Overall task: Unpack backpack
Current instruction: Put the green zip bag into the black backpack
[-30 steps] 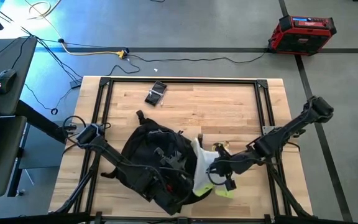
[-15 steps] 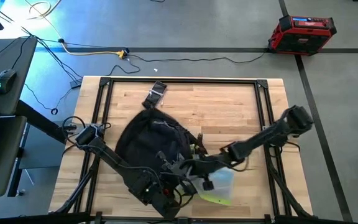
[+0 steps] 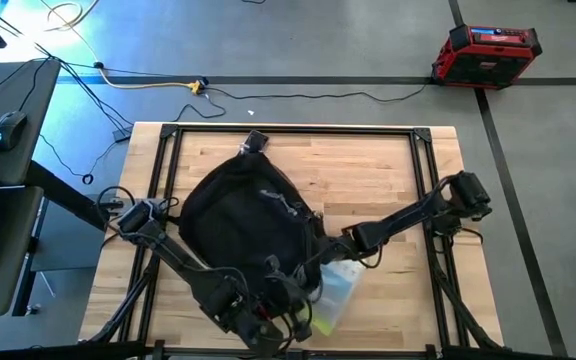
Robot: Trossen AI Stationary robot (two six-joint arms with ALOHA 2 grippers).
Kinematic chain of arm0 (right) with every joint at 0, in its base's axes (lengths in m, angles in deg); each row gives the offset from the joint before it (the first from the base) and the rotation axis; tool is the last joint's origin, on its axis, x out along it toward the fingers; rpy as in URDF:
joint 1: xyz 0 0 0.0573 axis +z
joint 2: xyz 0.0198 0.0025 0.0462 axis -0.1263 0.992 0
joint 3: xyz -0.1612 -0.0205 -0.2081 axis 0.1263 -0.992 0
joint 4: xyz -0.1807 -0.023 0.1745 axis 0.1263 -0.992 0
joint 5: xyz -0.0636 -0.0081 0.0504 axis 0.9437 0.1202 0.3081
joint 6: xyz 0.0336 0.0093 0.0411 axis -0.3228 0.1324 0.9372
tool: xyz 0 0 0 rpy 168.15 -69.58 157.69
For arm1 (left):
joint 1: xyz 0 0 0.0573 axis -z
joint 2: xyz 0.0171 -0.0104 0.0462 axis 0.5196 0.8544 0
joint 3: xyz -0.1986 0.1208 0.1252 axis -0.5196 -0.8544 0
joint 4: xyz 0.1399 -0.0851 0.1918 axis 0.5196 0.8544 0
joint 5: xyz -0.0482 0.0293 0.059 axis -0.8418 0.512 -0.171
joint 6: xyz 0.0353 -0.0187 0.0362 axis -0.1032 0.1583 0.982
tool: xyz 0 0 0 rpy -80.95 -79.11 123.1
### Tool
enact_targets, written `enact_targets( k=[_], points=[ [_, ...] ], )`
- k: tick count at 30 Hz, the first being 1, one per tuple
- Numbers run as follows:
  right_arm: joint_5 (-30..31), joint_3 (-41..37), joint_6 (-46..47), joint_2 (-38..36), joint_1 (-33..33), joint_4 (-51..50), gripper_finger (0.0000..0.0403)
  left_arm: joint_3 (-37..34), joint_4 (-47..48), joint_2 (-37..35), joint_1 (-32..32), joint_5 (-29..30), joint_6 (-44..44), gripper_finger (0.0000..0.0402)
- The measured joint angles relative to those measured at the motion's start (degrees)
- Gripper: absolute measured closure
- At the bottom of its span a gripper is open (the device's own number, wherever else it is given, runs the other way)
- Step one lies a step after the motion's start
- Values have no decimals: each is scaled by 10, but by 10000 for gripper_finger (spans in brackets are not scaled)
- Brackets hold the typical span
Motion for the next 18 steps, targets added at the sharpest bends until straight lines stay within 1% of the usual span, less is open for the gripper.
enact_targets(
  k=[4, 7, 10, 12, 15, 18],
  points=[
    [2, 0, -24, -1, -7, 38, 403, 0, 33, 10, 6, -23, -64, 401],
    [-34, 0, -44, -2, -13, 90, 403, 0, 42, 24, 9, -50, -96, 402],
    [-110, 0, -50, 4, -26, 131, 403, 0, 41, 29, 9, -53, -101, 402],
    [-143, 0, -49, 19, -32, 146, 403, 0, 43, 30, 6, -53, -101, 402],
    [-158, 0, -52, 41, -38, 143, 403, -1, 45, 32, 3, -41, -87, 402],
    [-164, 0, -60, 44, -44, 123, 402, -1, 45, 31, -3, -36, -76, 402]
  ],
)
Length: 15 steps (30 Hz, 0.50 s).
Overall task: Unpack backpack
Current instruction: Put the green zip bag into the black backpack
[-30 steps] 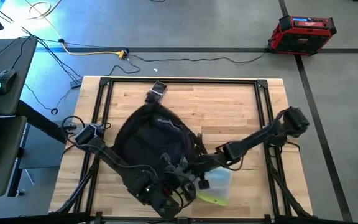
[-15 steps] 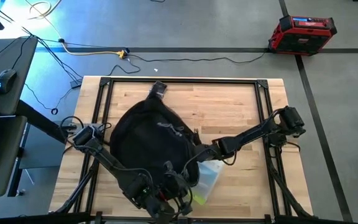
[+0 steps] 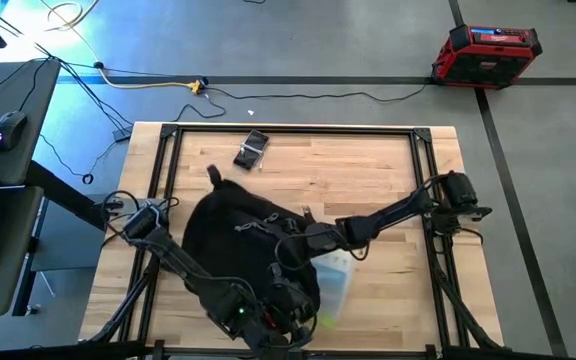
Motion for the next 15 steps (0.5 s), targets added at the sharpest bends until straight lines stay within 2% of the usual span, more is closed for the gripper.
enact_targets(
  k=[3, 7, 11, 15],
  points=[
    [-2, 0, -32, -5, -6, -12, 391, 0, 1, -2, -6, -9, 4, 402],
    [10, 0, -48, -21, -9, -27, 330, 0, 0, -3, -11, -18, 5, 402],
    [19, 0, -44, -60, -9, -103, 260, 0, -2, -3, -9, -10, 4, 402],
    [32, 0, -60, -92, -1, -196, 232, 0, 0, -3, -5, -10, 1, 402]
  ],
)
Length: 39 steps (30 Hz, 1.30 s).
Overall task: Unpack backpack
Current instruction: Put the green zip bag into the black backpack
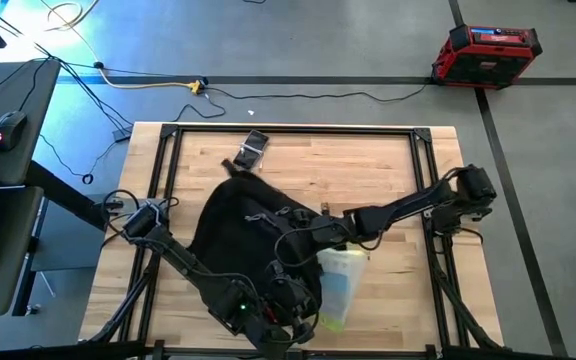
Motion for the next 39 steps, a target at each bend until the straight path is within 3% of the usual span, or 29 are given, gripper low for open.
enact_targets(
  k=[5, 9, 13, 19, 22, 26, 33, 39],
  points=[
    [97, 0, 14, -39, 28, -149, 237, 0, 3, 0, 4, -1, 0, 402],
    [106, 0, 19, -68, 59, -235, 250, 0, 21, 0, 4, 0, -17, 402],
    [169, 1, 29, -111, 110, -335, 264, 0, 58, 0, 3, 1, -50, 402],
    [162, 1, 103, -179, 199, -443, 274, 0, 77, 0, -5, 1, -66, 402],
    [102, 1, 119, -191, 255, -415, 274, 0, 76, 0, -9, 2, -62, 402],
    [-2, 2, 130, -159, 306, -291, 275, 0, 74, 0, -14, 3, -60, 402],
    [-106, 1, 98, -19, 302, -164, 275, 0, 34, 0, -19, -5, -22, 402],
    [-47, 0, 71, 57, 257, -114, 275, 0, -15, 0, -12, -83, 10, 402]
  ],
)
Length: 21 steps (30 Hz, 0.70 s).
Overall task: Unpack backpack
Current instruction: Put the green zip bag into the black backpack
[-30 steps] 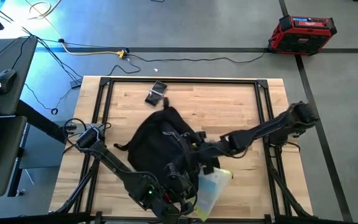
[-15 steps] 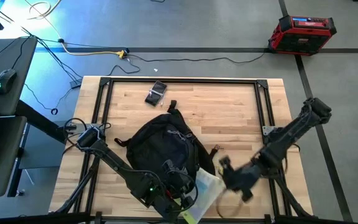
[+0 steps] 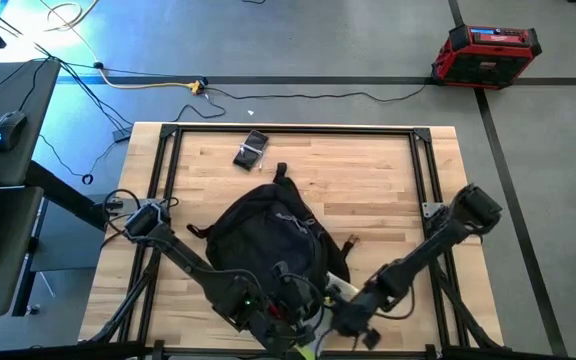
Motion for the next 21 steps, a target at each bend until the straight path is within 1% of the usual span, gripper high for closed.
enact_targets(
  k=[2, 5, 8, 12, 17, 19, 21],
  points=[
    [29, 0, -16, 5, -18, 25, 275, 0, -2, 0, 3, -22, 0, 402],
    [90, 0, -34, 6, -49, 60, 275, 0, -8, 0, 5, -55, -1, 402],
    [131, 0, -38, 7, -83, 72, 275, 0, -11, -2, 5, -70, -10, 402],
    [144, 0, -48, 25, -128, 93, 275, 0, -12, -2, 5, -69, -6, 402],
    [185, 0, -62, 76, -158, 192, 275, -1, -14, -2, 8, -70, -1, 402],
    [183, 0, -72, 97, -161, 246, 275, -1, -12, -1, 9, -68, -2, 402],
    [157, 0, -76, 111, -160, 295, 275, -1, -12, -1, 11, -64, -7, 402]
  ],
)
